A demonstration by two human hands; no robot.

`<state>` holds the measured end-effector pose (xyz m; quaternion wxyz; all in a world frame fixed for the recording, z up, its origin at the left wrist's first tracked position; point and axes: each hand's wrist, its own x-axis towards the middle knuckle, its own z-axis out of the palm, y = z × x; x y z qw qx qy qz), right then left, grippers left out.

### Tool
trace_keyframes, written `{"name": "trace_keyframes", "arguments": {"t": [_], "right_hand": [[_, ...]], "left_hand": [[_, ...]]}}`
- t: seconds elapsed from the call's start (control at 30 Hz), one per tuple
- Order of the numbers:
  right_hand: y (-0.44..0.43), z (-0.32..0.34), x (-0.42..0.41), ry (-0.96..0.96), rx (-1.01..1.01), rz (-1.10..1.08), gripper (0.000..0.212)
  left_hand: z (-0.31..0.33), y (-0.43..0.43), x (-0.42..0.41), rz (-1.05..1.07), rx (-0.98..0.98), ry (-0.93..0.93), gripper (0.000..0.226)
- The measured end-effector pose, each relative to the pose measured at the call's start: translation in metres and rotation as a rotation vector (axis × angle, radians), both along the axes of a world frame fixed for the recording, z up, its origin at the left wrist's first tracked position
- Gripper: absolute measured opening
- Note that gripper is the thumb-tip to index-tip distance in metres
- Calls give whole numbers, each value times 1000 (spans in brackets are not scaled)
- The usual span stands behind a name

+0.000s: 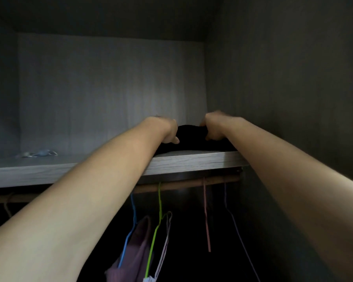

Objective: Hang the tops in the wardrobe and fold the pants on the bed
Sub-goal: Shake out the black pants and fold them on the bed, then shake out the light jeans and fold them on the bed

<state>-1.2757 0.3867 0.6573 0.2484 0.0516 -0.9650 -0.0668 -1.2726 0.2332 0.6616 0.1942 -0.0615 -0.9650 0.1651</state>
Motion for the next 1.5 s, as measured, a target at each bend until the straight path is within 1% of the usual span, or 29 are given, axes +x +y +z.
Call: {"name": "trace_keyframes", "arguments": {"t": [0.07, 0.1, 0.17, 0.23, 0.27, 0.33, 0.4, 0.43, 0.47, 0.53, 0.57, 0.63, 0.7, 0.8, 0.83, 0.93, 1.03, 1.13, 1.23, 1.3, 1.4, 1.5], "right_hand": [[4, -3, -3, -109, -31, 8, 43], [4, -6, -4, -172, -52, 3, 46], [3, -12, -1, -269, -63, -21, 47], [3, -14, 3, -252, -79, -8, 42], [4, -13, 6, -212, -132, 15, 42], [7, -11, 13, -93, -248, 70, 43], [12, -11, 22, 62, -302, 87, 44], [14, -13, 27, 174, -300, 91, 44], [17, -16, 34, 308, -287, 97, 43], [24, -25, 48, 543, -278, 113, 41], [27, -30, 55, 596, -274, 100, 41], [32, -39, 70, 600, -217, 31, 42], [37, -48, 90, 634, -108, -38, 43], [47, -59, 135, 700, 49, -68, 43], [50, -61, 152, 696, 68, -76, 44], [51, -66, 208, 664, 25, -42, 46], [61, -77, 268, 669, 203, -17, 41], [98, -87, 335, 649, 203, -35, 43], [159, -104, 403, 615, 206, -137, 48], [207, -119, 453, 596, 184, -236, 49], [284, -154, 532, 548, 175, -419, 49], [358, -207, 620, 481, 129, -629, 50]], "left_hand": [[-2, 0, -3, -2, -24, -38, 49], [-4, 0, -2, 3, -15, -68, 48], [-9, -3, -1, 2, 60, -138, 51], [-9, -11, 1, -40, 132, -119, 52], [-9, -15, 2, -78, 166, -67, 51], [-5, -24, 5, -165, 287, 103, 48], [0, -30, 14, -270, 405, 340, 46], [2, -32, 19, -325, 440, 467, 44], [3, -34, 24, -377, 447, 588, 43], [1, -36, 31, -455, 387, 789, 44], [-1, -36, 32, -490, 355, 854, 46], [-8, -35, 35, -540, 336, 906, 50], [-15, -29, 41, -571, 339, 906, 53], [-28, -15, 63, -583, 341, 880, 55], [-31, -10, 74, -586, 349, 874, 55], [-35, 4, 118, -617, 379, 907, 56], [-35, 24, 172, -657, 452, 1002, 55], [-40, 49, 221, -658, 573, 1035, 54], [-57, 93, 266, -684, 605, 972, 56], [-71, 139, 294, -738, 602, 906, 56], [-100, 223, 333, -861, 607, 771, 58], [-156, 326, 384, -1015, 644, 628, 59]]}}
